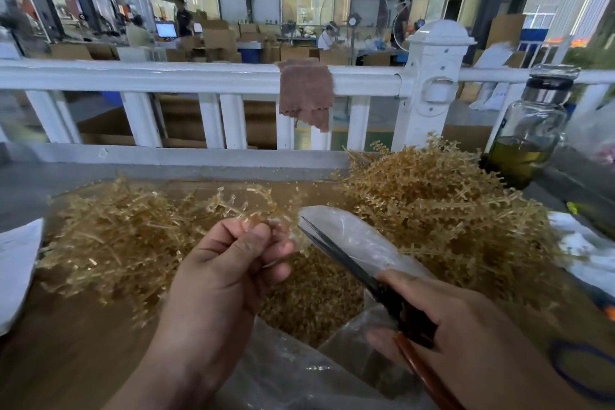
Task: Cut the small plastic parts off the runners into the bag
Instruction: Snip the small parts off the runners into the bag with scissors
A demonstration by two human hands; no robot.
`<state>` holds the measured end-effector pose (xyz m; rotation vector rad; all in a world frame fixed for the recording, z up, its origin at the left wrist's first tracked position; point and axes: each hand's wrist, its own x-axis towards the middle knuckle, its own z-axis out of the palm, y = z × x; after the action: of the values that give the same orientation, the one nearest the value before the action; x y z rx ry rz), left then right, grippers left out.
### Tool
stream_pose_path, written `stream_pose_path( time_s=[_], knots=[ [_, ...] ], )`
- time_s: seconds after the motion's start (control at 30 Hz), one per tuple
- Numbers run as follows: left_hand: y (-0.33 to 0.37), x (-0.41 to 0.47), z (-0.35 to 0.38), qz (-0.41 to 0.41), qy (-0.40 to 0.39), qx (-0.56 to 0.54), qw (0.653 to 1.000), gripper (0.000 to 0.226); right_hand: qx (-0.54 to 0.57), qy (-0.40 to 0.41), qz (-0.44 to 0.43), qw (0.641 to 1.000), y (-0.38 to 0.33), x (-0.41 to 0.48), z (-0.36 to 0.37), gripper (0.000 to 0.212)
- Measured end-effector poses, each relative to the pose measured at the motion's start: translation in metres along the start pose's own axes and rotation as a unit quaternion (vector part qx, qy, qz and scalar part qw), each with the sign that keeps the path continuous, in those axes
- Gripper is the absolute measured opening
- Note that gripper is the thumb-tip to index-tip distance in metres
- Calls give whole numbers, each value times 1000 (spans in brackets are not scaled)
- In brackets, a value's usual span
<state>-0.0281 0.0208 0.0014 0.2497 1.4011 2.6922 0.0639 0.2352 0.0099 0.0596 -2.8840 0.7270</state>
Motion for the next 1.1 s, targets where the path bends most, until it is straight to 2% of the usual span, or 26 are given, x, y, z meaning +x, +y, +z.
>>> stream_pose_path(
  time_s=[0.07,0.17,0.33,0.6,0.93,1.1],
  knots=[
    [-1,0,-2,3,-5,6,1000,17,1,-2,-11,1000,1,0,0,70],
    [-2,0,-3,7,-9,4,1000,16,0,-20,-5,1000,-1,-1,-1,49],
    [1,0,-5,4,-19,-1,1000,15,-16,-8,-7,1000,-5,-3,2,77],
    [0,-2,-5,-8,-19,-2,1000,3,-34,-5,-14,999,-8,-6,4,78],
    [3,-2,-7,-4,-20,16,1000,3,-22,-7,-24,999,-8,-6,4,75],
    [4,-2,-8,-3,-20,23,1000,4,-25,-27,-34,999,-9,-5,0,82]
  ],
)
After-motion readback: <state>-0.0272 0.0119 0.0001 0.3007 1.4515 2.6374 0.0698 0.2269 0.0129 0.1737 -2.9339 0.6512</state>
